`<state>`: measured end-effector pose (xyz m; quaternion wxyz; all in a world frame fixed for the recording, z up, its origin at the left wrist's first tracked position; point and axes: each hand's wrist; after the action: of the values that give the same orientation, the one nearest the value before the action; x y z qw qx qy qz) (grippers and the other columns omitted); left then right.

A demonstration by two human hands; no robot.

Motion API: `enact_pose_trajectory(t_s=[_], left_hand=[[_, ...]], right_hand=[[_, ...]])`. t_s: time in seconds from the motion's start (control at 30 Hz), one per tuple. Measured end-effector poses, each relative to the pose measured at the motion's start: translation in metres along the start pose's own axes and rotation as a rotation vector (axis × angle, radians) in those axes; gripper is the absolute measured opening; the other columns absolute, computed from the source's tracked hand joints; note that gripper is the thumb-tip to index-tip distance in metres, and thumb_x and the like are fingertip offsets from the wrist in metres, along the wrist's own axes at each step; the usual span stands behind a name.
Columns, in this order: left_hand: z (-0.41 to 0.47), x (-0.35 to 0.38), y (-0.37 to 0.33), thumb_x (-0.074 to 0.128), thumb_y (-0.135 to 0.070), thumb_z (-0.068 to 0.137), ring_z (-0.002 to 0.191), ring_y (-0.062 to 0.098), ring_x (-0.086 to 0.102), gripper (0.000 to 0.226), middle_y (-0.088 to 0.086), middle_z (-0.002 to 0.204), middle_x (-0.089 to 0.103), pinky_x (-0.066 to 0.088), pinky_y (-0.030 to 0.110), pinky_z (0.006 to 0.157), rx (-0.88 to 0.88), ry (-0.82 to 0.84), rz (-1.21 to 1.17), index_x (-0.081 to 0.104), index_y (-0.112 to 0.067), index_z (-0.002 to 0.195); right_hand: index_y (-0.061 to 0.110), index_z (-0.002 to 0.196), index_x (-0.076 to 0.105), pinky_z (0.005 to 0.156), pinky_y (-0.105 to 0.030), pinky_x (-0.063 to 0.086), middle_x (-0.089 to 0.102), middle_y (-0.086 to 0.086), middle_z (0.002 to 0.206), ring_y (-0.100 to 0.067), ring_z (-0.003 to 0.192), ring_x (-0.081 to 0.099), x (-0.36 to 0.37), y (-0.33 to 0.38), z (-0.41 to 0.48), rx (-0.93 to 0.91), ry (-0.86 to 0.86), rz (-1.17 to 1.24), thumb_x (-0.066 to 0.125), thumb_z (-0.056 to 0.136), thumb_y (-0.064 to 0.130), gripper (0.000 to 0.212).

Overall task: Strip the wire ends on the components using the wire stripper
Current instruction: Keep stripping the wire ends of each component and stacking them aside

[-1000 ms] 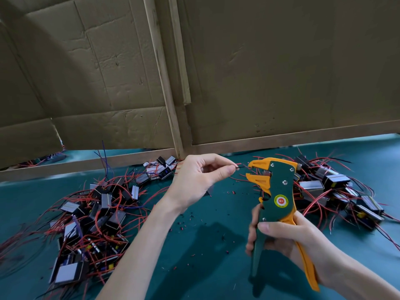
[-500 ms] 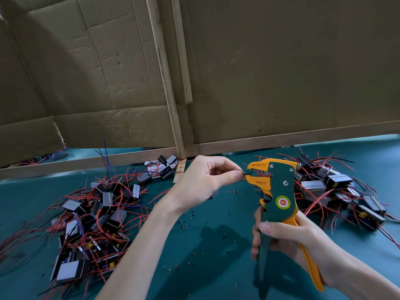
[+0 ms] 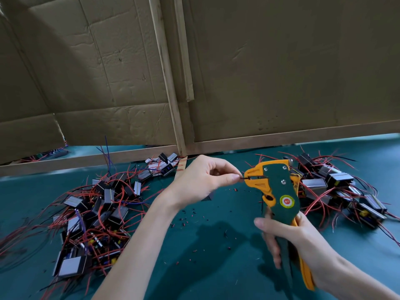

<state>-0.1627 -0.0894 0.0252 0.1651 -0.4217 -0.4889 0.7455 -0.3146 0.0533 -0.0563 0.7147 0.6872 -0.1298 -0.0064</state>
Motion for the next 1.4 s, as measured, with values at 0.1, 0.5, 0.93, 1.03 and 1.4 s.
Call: enact_pose_trajectory(t_s=[0.1,0.5,0.93,1.03,1.4], left_hand=[[0.002,-0.001,0.004,0.067,-0.016,0.089,0.073,0.010,0.053,0.011,0.006,0.080,0.069,0.042,0.022,0.072,0.016,-0.042,0.023,0.074,-0.022,0.083],[0.054,0.029,-0.020,0.066,-0.001,0.086,0.063,-0.002,0.051,0.010,-0.013,0.075,0.056,0.037,0.010,0.068,0.356,-0.483,0.270,0.074,-0.008,0.087],[0.052,0.041,-0.018,0.054,-0.003,0.094,0.102,0.013,0.062,0.027,0.004,0.119,0.068,0.043,0.006,0.086,0.156,-0.091,0.337,0.073,-0.014,0.108],[0.037,-0.009,0.022,0.048,-0.009,0.094,0.102,0.027,0.062,0.032,0.008,0.118,0.067,0.048,0.032,0.087,-0.207,-0.357,0.707,0.068,-0.021,0.116],[-0.001,-0.088,0.110,0.056,-0.026,0.089,0.125,0.029,0.041,0.037,0.010,0.133,0.049,0.027,0.039,0.101,-0.986,-0.295,1.457,0.055,-0.019,0.125]], right_hand=[[0.004,0.077,0.069,0.064,-0.048,0.056,0.061,-0.027,0.071,-0.039,0.062,0.063,-0.005,-0.003,0.008,0.064,0.150,0.172,0.097,0.046,0.027,0.048],[0.005,0.080,0.073,0.069,-0.049,0.057,0.063,-0.026,0.078,-0.040,0.071,0.066,-0.012,-0.013,0.019,0.243,0.170,0.308,0.081,0.052,0.010,0.029],[0.003,0.075,0.073,0.066,-0.050,0.058,0.064,-0.027,0.077,-0.040,0.069,0.067,-0.018,-0.020,0.027,0.297,0.095,0.366,0.081,0.045,0.008,0.031],[0.005,0.076,0.074,0.067,-0.049,0.058,0.064,-0.026,0.078,-0.040,0.070,0.067,-0.019,-0.022,0.027,0.281,0.094,0.357,0.081,0.047,0.009,0.030],[0.003,0.078,0.072,0.069,-0.050,0.057,0.064,-0.027,0.081,-0.042,0.073,0.066,-0.018,-0.020,0.026,0.290,0.085,0.336,0.079,0.052,0.006,0.027]])
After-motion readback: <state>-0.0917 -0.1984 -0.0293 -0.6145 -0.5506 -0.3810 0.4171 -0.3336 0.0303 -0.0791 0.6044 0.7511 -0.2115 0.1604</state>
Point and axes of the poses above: each hand's wrist, its own z-axis towards the middle knuckle, its own x-axis out of the palm, y = z × x
